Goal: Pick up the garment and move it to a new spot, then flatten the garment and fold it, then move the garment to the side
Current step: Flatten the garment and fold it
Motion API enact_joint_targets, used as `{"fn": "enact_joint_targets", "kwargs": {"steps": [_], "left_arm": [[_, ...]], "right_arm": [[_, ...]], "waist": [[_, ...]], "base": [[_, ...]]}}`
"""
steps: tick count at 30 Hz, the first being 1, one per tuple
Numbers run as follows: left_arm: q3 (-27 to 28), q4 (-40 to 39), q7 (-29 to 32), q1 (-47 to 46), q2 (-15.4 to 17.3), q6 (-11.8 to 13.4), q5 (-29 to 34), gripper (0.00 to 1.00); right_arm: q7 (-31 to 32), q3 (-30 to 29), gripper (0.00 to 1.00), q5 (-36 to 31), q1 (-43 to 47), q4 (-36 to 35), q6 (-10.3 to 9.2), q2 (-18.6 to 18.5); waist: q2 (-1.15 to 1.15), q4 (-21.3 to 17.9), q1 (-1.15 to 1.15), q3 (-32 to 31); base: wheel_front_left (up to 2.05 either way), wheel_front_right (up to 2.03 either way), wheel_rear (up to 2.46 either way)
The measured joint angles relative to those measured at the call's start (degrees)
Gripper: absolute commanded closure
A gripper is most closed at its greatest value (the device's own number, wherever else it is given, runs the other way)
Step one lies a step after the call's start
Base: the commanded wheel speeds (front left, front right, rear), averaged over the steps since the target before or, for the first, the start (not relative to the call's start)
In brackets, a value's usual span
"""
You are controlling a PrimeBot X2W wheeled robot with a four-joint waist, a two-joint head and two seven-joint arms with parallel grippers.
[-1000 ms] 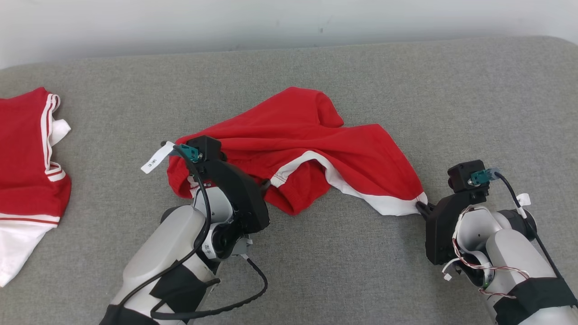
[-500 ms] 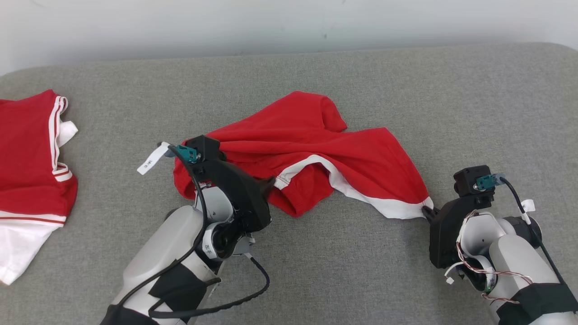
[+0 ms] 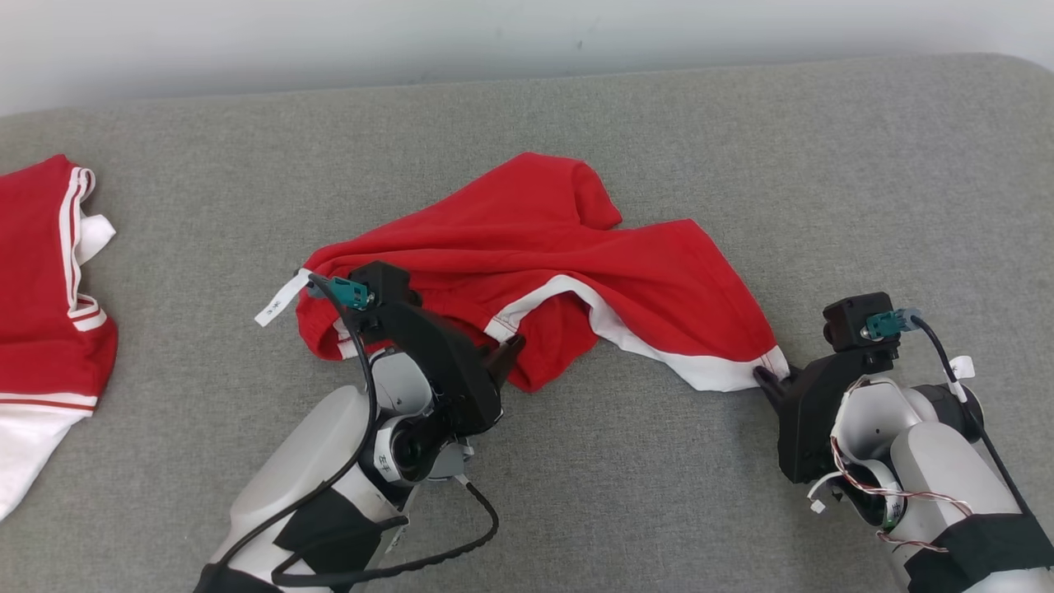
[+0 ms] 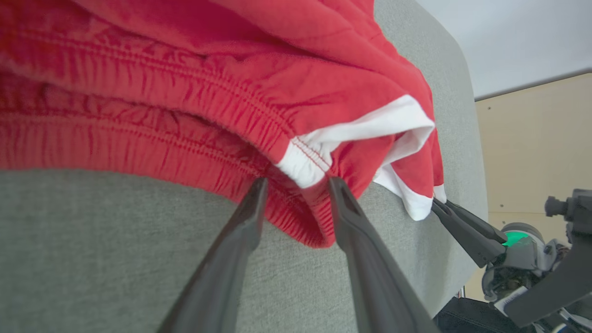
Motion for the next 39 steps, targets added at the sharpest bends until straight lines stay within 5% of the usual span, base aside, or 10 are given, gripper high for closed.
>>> {"fn": "enact_joint_targets", "kwargs": {"steps": [2,5,10,14,18,20,21,34,39], "left_arm": [[0.03,0.16,-0.54,-0.03,-0.01,0.0,-0.71,0.42],[0.31,1.26,-1.09,-0.4,0.0,0.01,-0.7,0.41],[1.21,1.7,-1.92,-1.2,-0.02,0.0,-1.11,0.01],[1.01,2.41,-1.96,-1.2,-0.01,0.01,-1.4,0.0],[0.67,2.58,-2.41,-1.2,0.0,0.01,-1.52,0.55],[0.34,2.64,-2.52,-1.2,0.0,0.01,-1.83,0.71],[0.19,2.65,-2.52,-1.21,-0.01,0.01,-2.0,1.0],[1.44,2.66,-6.53,-2.38,-0.03,-0.18,-4.09,1.0],[3.92,0.8,-9.91,-2.14,-0.01,-2.72,-5.16,1.0]], "right_arm": [[0.0,-0.07,0.25,0.0,0.0,-0.03,-0.01,-0.02],[0.0,-0.16,0.27,0.0,-0.01,-0.11,-0.04,-0.04],[0.02,-0.33,0.28,0.03,-0.01,-0.1,-0.05,-0.11],[0.08,-0.35,0.29,0.1,0.0,-0.15,-0.25,-0.12],[0.13,-0.26,0.7,0.11,0.0,-0.21,-0.25,-0.11],[0.52,-0.16,0.95,0.11,0.0,-0.31,-0.25,-0.08],[0.55,-0.15,1.0,0.13,0.0,-0.32,-0.25,-0.07],[-0.89,-2.16,1.0,2.83,0.09,-0.32,-0.27,0.89],[-3.46,-5.43,1.0,6.94,0.6,-1.29,-0.27,2.37]], "waist": [[0.0,-0.08,0.0,0.13],[0.0,-0.12,0.0,0.24],[0.0,0.02,0.0,0.21],[0.0,0.16,0.0,0.19],[0.0,0.15,0.0,0.29],[0.0,0.1,0.0,0.37],[0.0,0.08,0.0,0.41],[0.0,0.17,0.01,-0.78],[0.0,0.53,0.01,-2.93]], "base": [[0.0,0.0,0.0],[0.0,0.0,0.0],[0.0,0.0,0.0],[0.0,0.0,0.0],[0.0,0.0,0.0],[0.0,0.0,0.0],[0.0,0.0,0.0],[0.0,0.0,0.0],[0.0,0.0,0.0]]}}
